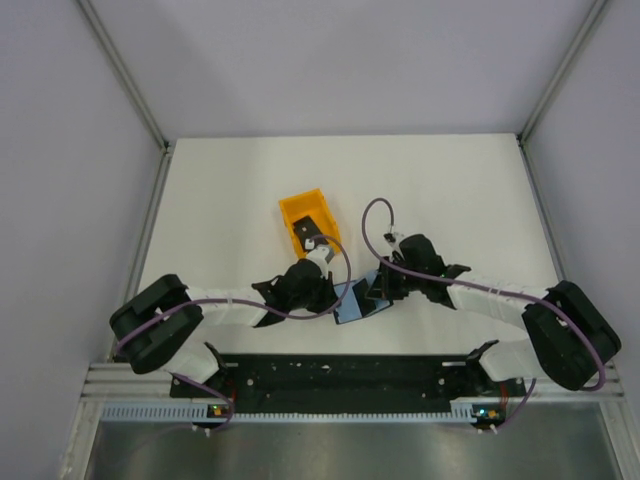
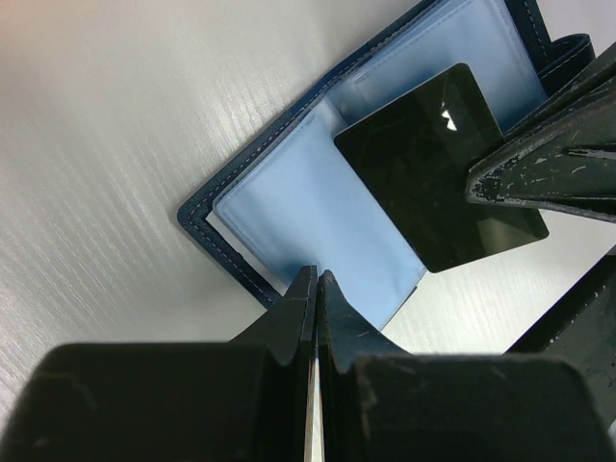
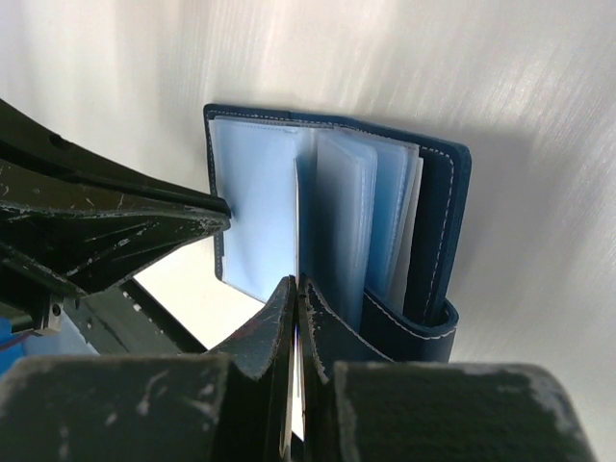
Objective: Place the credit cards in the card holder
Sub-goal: Insert the credit card into the card holder.
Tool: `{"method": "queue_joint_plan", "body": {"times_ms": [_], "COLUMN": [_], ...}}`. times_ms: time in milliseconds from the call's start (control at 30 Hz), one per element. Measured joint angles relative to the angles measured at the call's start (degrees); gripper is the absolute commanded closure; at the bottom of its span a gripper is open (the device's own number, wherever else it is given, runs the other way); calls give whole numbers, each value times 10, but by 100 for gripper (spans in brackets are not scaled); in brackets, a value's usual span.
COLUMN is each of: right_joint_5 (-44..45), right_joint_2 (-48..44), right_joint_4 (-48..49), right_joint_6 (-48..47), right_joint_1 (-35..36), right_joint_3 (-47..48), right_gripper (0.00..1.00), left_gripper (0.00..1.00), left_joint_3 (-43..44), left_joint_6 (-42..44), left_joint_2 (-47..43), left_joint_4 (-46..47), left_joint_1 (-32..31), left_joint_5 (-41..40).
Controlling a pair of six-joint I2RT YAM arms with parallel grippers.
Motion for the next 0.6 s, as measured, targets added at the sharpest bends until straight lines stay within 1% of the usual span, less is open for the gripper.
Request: {"method": "queue_joint_plan", "body": {"times_ms": [600], "right_joint_5": [-5], "right_joint_2": [43], "right_joint_4": [29], "right_joint_6": [2], "right_joint_1": [-11], "right_joint_3": [9], "right_gripper": [100], "left_gripper": [100], "left_joint_3": [0], "left_joint_6": [0], "left_joint_2": [-2], "left_joint_4": [-2], "left_joint_1": [0], "left_joint_5": [-1]}}
